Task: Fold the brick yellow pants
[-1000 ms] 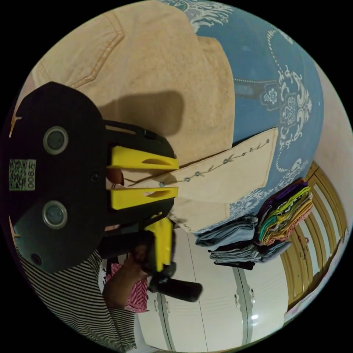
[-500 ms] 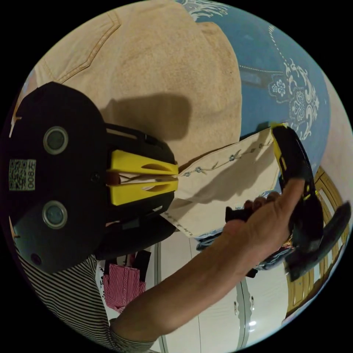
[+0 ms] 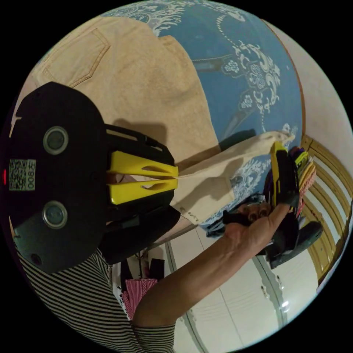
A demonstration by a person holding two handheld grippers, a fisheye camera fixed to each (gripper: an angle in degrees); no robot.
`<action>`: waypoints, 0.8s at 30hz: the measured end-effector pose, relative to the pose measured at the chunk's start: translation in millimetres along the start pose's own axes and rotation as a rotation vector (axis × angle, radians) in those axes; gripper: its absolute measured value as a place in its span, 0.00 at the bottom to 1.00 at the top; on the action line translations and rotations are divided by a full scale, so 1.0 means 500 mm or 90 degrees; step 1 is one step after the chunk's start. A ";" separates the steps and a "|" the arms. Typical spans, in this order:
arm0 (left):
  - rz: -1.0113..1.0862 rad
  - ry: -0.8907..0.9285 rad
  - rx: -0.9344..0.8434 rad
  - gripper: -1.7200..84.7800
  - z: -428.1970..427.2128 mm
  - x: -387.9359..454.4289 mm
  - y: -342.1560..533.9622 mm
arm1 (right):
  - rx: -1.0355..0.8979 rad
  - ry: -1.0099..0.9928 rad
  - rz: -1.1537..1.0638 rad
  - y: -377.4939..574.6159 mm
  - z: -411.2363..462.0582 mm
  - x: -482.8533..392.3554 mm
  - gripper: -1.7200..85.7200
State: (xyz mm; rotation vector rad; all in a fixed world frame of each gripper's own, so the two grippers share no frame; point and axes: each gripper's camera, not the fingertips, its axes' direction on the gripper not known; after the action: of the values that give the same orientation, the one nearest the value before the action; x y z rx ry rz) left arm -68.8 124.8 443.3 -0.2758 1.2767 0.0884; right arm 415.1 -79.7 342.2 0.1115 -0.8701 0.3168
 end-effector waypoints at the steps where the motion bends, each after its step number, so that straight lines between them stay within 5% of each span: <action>1: 0.022 -0.010 0.000 0.03 0.022 0.012 -0.007 | 0.038 -0.037 0.029 0.031 -0.053 0.045 0.04; 13: 0.196 -0.170 -0.163 0.03 0.359 0.083 -0.066 | 0.171 -0.205 0.314 0.449 -0.272 0.450 0.04; 24: 0.186 -0.191 -0.245 0.04 0.615 0.059 -0.132 | 0.150 -0.218 0.402 0.624 -0.295 0.651 0.03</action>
State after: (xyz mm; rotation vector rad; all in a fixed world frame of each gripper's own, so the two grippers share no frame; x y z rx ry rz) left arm 240.7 136.1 505.9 -0.3875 0.9859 0.6086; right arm 619.7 323.3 486.8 0.1095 -1.1962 1.0148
